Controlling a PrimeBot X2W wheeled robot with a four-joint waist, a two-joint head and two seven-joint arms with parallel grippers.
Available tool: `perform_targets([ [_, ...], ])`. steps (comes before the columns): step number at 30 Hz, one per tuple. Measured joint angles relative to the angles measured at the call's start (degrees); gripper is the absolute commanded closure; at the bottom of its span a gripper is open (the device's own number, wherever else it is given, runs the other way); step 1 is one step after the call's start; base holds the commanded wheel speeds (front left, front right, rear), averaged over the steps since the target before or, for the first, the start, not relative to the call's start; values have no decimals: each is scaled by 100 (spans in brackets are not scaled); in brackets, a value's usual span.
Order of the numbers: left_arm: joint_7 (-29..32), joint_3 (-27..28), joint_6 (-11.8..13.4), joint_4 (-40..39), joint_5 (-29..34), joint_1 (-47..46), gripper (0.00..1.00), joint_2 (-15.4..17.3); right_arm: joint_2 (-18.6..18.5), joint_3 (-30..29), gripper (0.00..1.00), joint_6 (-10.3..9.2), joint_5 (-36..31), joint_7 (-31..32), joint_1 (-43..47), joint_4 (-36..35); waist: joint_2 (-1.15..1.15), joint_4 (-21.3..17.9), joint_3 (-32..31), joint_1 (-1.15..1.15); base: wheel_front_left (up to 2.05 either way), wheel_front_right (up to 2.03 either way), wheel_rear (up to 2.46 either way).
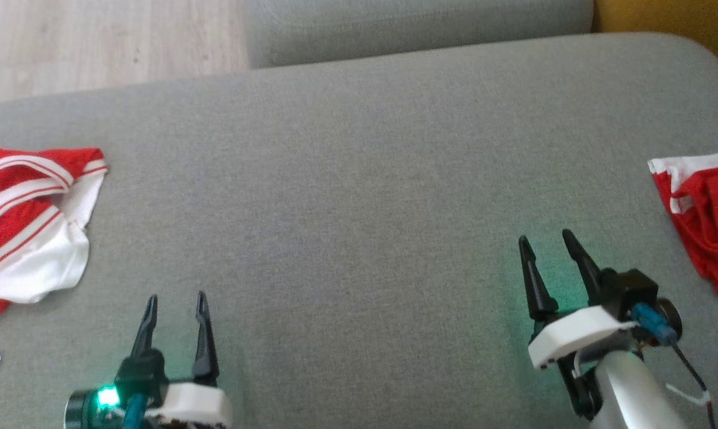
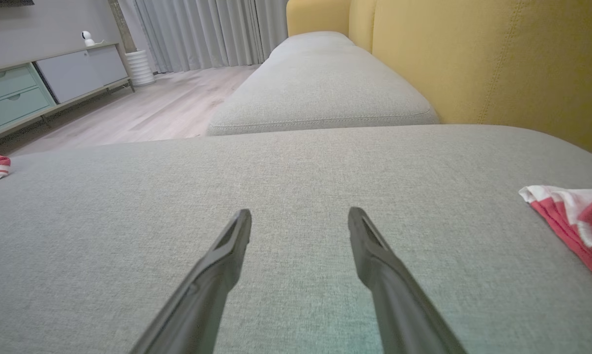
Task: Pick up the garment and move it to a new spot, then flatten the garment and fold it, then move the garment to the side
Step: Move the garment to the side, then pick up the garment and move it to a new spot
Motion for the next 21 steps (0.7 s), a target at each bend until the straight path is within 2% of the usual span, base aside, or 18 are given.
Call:
perform_targets([
  [9, 0, 56, -67, 1, 1, 413, 0, -4, 5, 29, 0, 0, 98, 0, 332, -13, 0, 139, -396, 0, 0, 0, 0],
  [17, 0, 44, -112, -11, 1, 466, 0, -9, 7, 42, 0, 0, 98, 0, 379, -25, 0, 267, -385, 1, 0, 0, 0],
  [21, 0, -44, -105, -8, -83, 443, 0, -12, 5, 264, 0, 0, 187, 0, 379, -27, 0, 500, -327, 1, 0, 0, 0],
])
